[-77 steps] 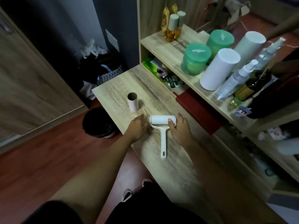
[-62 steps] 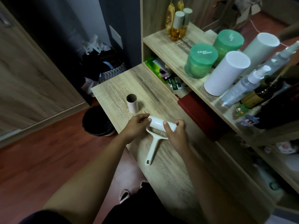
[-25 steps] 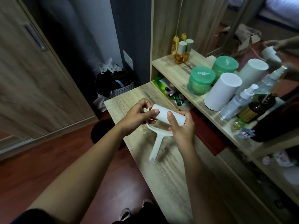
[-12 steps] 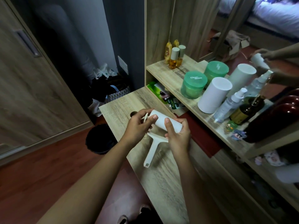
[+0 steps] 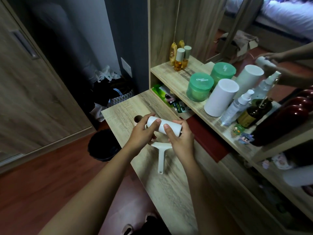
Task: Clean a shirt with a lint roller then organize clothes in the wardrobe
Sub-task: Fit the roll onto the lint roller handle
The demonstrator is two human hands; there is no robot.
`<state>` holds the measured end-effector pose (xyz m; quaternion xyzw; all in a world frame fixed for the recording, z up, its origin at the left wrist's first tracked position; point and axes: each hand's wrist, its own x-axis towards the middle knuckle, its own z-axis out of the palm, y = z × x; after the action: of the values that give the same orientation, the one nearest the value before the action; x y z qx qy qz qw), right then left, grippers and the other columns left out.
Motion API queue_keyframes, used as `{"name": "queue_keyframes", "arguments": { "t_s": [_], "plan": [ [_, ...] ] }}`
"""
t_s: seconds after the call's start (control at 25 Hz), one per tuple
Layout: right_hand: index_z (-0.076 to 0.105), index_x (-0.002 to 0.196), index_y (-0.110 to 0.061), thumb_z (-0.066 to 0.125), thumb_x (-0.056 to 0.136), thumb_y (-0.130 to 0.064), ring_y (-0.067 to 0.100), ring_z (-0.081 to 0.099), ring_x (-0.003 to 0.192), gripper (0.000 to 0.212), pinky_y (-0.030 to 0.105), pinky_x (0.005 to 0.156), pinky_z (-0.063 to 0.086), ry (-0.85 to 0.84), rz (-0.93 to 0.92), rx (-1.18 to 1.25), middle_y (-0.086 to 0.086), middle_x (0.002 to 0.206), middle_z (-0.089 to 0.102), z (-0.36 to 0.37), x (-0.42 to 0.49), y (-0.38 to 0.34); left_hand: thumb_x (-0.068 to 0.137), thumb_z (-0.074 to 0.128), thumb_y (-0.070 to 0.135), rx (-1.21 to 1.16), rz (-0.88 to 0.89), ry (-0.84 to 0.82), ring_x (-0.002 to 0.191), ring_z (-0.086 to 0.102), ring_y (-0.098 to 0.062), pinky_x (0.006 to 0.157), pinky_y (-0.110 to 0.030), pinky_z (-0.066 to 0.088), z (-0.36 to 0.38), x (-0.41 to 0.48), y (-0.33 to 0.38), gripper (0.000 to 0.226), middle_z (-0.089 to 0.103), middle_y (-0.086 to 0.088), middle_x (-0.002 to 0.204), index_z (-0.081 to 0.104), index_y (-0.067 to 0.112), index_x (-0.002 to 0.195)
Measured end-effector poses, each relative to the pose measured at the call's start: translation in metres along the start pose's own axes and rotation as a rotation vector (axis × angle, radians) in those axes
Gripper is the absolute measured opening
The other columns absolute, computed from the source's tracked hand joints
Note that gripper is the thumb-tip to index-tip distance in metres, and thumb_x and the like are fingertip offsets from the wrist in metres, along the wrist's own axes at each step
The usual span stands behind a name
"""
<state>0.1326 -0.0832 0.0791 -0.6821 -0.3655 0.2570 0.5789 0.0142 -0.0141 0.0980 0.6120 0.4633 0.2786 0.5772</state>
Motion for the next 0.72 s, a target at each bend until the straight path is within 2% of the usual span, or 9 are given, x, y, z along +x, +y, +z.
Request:
{"name": "queue_keyframes", "arguments": {
  "t_s": [0.12,0.2,0.24,0.36,0.44,0.52,0.56,0.64,0.72],
  "plan": [
    [0.047,0.101,-0.025,0.053,0.087,-0.03,0.005,0.065,0.068,0.016,0.03,0.058,0.054,-0.029,0.036,0.091,-0.009,0.09,0.058,-0.002,0.001,-0.001,0.094,0.052,0.035,-0.116,0.005,-0.032,0.052,0.058,-0.008,0.045,-0.02,0.043,-0.001,-0.002,0.002,0.033,0.06,-0.002,0.087,0.05,0.031,0.127],
    [0.044,0.099,-0.029,0.041,0.084,-0.028,0.007,0.061,0.058,0.015,0.03,0.058,0.051,-0.06,0.068,0.191,-0.007,0.087,0.056,-0.002,0.0,-0.001,0.095,0.051,0.033,-0.181,0.02,-0.008,0.052,0.057,-0.006,0.045,-0.018,0.043,-0.001,-0.002,0.003,0.025,0.057,-0.006,0.087,0.052,0.028,0.119],
    [0.045,0.101,-0.032,0.038,0.084,-0.031,0.009,0.062,0.06,0.018,0.03,0.06,0.051,-0.077,0.071,0.215,-0.007,0.089,0.057,-0.002,-0.001,-0.001,0.095,0.052,0.032,-0.236,0.015,0.005,0.054,0.057,-0.007,0.048,-0.018,0.044,0.0,-0.001,0.002,0.02,0.055,-0.007,0.09,0.055,0.027,0.113],
    [0.045,0.122,-0.031,0.033,0.088,-0.052,0.001,0.062,0.082,0.043,0.018,0.067,0.05,-0.084,0.044,0.247,-0.01,0.11,0.057,0.0,-0.003,-0.001,0.094,0.054,0.029,-0.425,-0.051,0.0,0.059,0.058,-0.012,0.056,-0.021,0.048,0.002,0.0,0.0,0.008,0.054,-0.008,0.095,0.057,0.025,0.101],
    [0.043,0.129,-0.036,0.029,0.082,-0.07,0.005,0.058,0.101,0.059,0.016,0.072,0.05,-0.058,0.006,0.219,-0.002,0.131,0.051,-0.001,-0.001,-0.001,0.095,0.053,0.024,-0.516,-0.092,-0.038,0.062,0.057,-0.015,0.056,-0.02,0.05,0.003,0.0,0.001,0.007,0.052,-0.009,0.099,0.055,0.021,0.101],
    [0.04,0.129,-0.044,0.024,0.086,-0.068,0.007,0.057,0.105,0.052,0.018,0.078,0.051,-0.052,-0.038,0.188,0.004,0.14,0.047,-0.002,0.001,0.0,0.095,0.054,0.02,-0.548,-0.102,-0.082,0.067,0.058,-0.018,0.056,-0.018,0.052,0.0,0.001,0.006,0.006,0.05,-0.011,0.104,0.053,0.02,0.1],
    [0.039,0.13,-0.045,0.023,0.088,-0.064,0.005,0.061,0.095,0.048,0.018,0.074,0.051,-0.05,-0.04,0.179,0.005,0.134,0.052,-0.002,0.002,0.002,0.094,0.053,0.019,-0.528,-0.097,-0.101,0.068,0.058,-0.019,0.057,-0.019,0.053,-0.001,0.002,0.008,0.006,0.05,-0.012,0.105,0.051,0.019,0.1],
    [0.041,0.129,-0.046,0.022,0.089,-0.063,0.006,0.06,0.065,0.047,0.022,0.06,0.049,-0.009,-0.022,0.151,-0.003,0.111,0.063,0.0,0.002,0.006,0.095,0.051,0.019,-0.435,-0.085,-0.125,0.064,0.059,-0.018,0.059,-0.021,0.054,-0.003,0.004,0.012,0.006,0.05,-0.011,0.103,0.05,0.021,0.101],
    [0.042,0.127,-0.044,0.021,0.092,-0.053,0.006,0.056,0.056,0.042,0.021,0.055,0.047,0.029,-0.009,0.145,-0.002,0.108,0.062,0.002,0.0,0.006,0.096,0.048,0.019,-0.351,-0.074,-0.124,0.059,0.058,-0.017,0.062,-0.024,0.052,-0.004,0.005,0.013,0.009,0.051,-0.012,0.101,0.054,0.025,0.1]
  ]
}}
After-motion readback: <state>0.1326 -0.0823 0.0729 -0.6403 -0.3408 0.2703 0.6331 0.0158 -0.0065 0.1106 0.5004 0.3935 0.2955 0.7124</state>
